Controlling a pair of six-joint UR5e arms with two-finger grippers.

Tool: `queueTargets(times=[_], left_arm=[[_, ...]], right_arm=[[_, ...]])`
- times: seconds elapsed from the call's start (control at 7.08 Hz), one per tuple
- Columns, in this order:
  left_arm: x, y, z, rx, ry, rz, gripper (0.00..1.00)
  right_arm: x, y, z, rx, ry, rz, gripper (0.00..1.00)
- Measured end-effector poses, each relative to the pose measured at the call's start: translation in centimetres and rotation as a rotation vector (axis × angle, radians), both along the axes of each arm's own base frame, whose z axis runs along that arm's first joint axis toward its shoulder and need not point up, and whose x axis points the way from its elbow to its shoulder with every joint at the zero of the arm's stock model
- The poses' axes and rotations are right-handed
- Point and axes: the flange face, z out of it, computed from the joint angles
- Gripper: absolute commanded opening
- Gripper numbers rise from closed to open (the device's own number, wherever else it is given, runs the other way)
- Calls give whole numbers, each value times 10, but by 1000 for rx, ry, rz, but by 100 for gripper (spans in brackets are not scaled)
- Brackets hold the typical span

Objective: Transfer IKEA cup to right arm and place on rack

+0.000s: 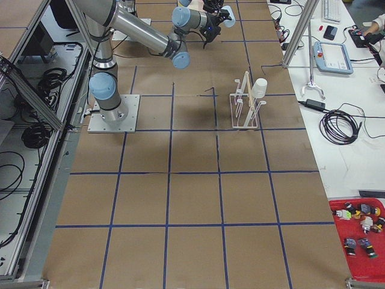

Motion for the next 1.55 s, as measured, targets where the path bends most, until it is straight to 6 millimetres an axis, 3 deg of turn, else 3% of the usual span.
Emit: queueTargets(times=[0.71,1.55], left_arm=[[0,0,0,1,0,1,8],[0,1,2,-5,-1,1,9]], right_arm=[[26,-24,0,6,-36,18,99],[36,-43,-8,11,-40,27,99]])
